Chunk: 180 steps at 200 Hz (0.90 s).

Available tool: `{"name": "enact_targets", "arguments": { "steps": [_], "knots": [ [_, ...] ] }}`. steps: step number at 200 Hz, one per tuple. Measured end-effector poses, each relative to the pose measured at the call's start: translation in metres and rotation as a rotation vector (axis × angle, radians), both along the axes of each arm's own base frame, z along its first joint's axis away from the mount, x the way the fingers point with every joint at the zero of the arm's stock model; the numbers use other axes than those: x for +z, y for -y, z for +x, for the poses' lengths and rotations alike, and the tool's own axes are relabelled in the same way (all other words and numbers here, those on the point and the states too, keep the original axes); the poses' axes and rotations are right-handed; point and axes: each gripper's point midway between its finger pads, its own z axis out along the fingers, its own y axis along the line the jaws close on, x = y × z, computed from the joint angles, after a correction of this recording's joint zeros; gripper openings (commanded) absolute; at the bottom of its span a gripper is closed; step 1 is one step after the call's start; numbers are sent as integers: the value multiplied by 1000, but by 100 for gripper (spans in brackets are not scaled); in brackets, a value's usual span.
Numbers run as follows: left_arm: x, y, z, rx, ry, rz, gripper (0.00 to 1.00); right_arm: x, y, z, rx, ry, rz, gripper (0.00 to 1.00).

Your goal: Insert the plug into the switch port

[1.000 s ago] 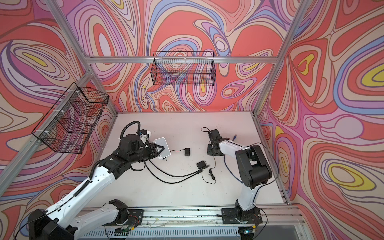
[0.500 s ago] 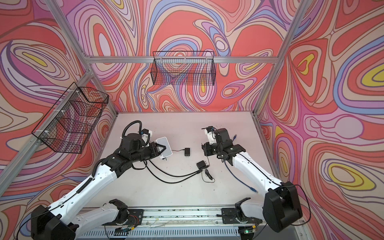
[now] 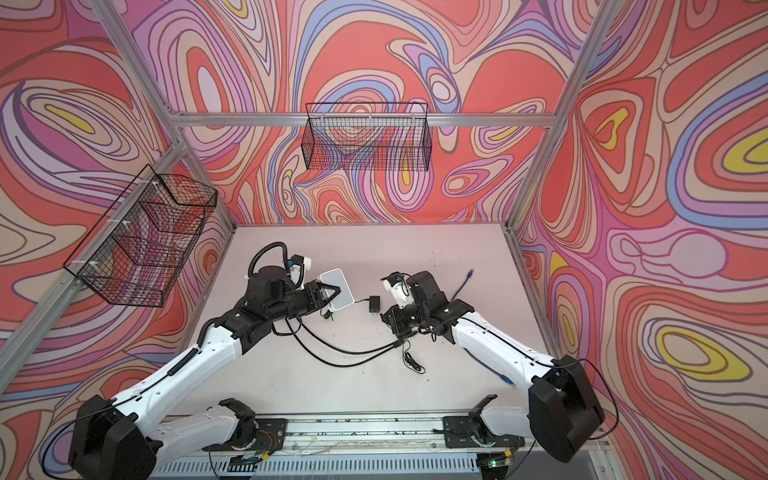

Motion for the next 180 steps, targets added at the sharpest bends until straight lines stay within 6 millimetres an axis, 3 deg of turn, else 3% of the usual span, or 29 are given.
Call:
{"name": "enact_targets", "arguments": {
  "steps": [92,180],
  "knots": [
    [-13,23,10,-10,-18,-58,9,14,-48,-13,65,39,73,0],
    [-20,22,12,9,-44,-50,10,17,-52,-12,53,49,74,0]
  ]
}}
